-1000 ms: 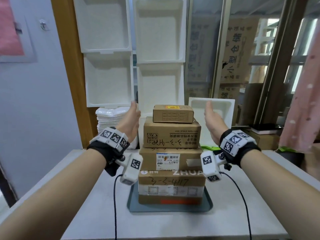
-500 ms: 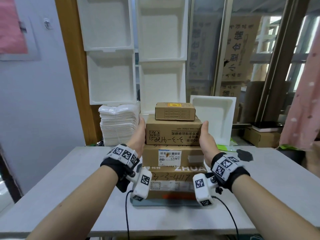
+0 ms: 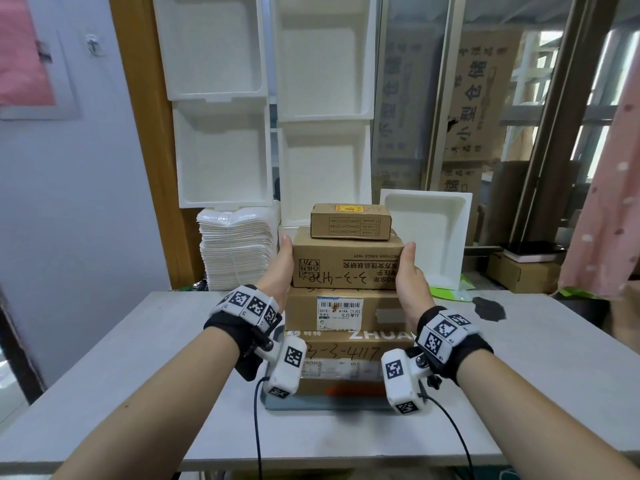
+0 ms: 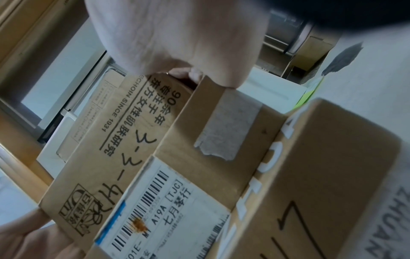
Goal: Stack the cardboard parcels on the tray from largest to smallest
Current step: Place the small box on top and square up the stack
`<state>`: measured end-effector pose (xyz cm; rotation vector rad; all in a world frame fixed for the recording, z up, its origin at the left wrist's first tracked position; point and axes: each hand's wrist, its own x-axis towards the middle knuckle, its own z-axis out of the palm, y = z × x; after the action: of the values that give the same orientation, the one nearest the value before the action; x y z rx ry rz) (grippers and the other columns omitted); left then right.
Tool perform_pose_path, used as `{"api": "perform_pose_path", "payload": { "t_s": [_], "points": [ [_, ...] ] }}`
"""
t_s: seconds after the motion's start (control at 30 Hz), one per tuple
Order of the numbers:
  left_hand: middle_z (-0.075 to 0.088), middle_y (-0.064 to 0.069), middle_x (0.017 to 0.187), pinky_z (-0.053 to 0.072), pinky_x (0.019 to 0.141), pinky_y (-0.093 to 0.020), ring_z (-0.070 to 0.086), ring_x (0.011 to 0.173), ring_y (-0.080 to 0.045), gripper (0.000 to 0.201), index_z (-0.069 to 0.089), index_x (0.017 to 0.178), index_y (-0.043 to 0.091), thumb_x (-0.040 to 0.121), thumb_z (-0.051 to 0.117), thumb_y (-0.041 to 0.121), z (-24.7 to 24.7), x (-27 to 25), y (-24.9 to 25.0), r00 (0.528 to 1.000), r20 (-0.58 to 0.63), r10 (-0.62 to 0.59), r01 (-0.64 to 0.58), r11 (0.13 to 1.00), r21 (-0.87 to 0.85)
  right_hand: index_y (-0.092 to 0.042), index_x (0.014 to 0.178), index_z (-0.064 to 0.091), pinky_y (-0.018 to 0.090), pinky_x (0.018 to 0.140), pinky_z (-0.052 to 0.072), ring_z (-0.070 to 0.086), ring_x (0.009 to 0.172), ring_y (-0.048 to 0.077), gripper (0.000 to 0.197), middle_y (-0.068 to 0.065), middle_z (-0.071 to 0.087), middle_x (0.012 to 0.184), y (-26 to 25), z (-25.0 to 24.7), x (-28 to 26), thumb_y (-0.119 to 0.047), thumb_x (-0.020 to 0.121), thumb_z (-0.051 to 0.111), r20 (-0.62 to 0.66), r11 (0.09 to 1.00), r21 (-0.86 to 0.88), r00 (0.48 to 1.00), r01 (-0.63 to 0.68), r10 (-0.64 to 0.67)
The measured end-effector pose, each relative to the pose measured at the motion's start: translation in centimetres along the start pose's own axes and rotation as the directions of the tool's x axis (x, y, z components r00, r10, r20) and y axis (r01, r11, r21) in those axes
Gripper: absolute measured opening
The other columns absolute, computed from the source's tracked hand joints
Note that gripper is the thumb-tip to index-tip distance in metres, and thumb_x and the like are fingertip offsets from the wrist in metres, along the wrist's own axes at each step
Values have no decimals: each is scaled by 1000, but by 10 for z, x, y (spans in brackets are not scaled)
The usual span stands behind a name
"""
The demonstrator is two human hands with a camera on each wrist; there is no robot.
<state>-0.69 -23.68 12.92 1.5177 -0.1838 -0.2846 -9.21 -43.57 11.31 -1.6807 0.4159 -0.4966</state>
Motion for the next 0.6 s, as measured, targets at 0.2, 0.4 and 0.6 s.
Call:
{"api": "perform_pose_path", "payload": {
  "t_s": [0.2, 0.4, 0.6],
  "points": [
    [48, -10, 146, 41, 103, -39, 46, 133, -23, 84, 42, 143, 16, 90, 13, 74, -7, -7, 3, 1000, 24, -18, 19, 997, -78, -13, 144, 46, 39, 114, 25, 40, 138, 25, 88, 7, 48, 147, 1, -5, 5, -72, 91, 7, 30, 997, 70, 999, -38, 36],
    [10, -5, 163, 5, 121, -36, 9, 150, -19, 77, 9, 155, 9, 98, 6, 61, -29, -17, -28, 999, -27, -33, 30, 995, -99, -14, 153, 29, 38, 116, 16, 26, 146, 20, 87, 2, 31, 158, 31, -30, 4, -72, 91, 10, -40, 989, 111, 994, -102, 107],
    [7, -4, 164, 2, 121, -39, 6, 151, -19, 84, 8, 155, 10, 94, 8, 68, -55, -25, -89, 965, -91, -245, 244, 970, -26, -13, 153, 27, 40, 118, 16, 26, 146, 23, 98, 4, 28, 159, 96, -43, -2, -81, 84, 12, -23, 962, 49, 962, -270, 271]
  ]
}}
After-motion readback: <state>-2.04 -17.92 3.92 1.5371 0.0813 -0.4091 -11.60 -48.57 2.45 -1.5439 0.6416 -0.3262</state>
